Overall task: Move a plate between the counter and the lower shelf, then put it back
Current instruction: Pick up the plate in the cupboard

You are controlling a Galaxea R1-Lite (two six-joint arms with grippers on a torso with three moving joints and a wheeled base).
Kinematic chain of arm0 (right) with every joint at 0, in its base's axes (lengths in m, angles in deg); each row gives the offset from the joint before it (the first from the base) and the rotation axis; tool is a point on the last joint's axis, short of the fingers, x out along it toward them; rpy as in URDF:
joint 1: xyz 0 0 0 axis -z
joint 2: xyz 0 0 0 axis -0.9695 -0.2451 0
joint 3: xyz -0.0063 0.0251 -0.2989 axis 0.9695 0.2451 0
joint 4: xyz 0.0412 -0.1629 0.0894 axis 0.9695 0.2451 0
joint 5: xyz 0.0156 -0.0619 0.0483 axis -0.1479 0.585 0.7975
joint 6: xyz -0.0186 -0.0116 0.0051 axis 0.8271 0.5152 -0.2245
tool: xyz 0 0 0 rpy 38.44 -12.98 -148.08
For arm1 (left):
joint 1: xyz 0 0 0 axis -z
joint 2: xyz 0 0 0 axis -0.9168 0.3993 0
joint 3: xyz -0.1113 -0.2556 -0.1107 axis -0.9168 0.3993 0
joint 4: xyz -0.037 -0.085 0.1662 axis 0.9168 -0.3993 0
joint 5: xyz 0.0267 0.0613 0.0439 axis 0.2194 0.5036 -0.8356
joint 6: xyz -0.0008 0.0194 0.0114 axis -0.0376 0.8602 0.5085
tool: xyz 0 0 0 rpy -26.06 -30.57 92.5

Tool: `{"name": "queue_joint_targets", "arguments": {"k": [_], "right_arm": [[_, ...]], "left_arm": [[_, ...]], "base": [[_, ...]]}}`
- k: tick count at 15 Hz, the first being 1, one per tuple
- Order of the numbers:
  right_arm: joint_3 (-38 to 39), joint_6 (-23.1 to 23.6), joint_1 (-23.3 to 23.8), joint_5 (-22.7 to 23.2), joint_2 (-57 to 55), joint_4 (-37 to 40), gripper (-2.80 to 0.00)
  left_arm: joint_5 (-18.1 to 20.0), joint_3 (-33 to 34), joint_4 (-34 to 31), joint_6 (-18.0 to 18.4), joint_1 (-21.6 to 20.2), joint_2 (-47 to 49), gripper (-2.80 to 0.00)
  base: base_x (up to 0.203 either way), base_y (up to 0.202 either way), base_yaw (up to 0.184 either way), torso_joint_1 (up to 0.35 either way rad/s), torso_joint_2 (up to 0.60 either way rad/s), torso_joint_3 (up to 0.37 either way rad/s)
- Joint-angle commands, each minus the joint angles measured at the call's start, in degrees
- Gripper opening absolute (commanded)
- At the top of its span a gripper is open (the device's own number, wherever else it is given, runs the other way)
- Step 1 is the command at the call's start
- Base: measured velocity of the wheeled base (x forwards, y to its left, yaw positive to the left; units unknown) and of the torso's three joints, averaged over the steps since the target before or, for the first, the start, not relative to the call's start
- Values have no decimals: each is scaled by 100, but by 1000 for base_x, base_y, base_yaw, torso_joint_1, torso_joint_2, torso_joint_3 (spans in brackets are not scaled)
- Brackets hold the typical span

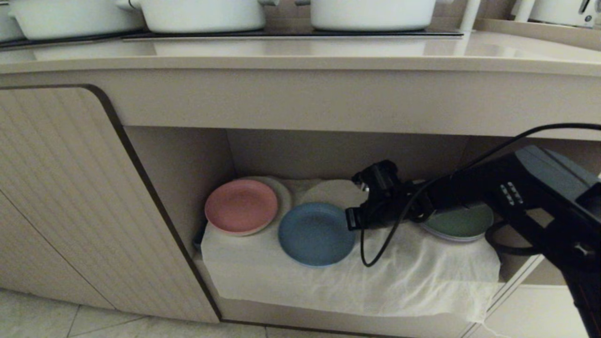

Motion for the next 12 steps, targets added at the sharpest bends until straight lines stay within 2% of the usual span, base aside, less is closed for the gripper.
{"name": "queue_joint_targets", "arguments": {"k": [1,12], "right_arm": [[3,-7,0,2,0,12,-280],[626,-24,73,29,567,218,-280]], "left_arm": [[0,0,0,-2,0,-2,-280],[0,0,0,-2,0,-2,-280]], "base": [[0,0,0,0,0,0],[0,0,0,0,0,0]]}}
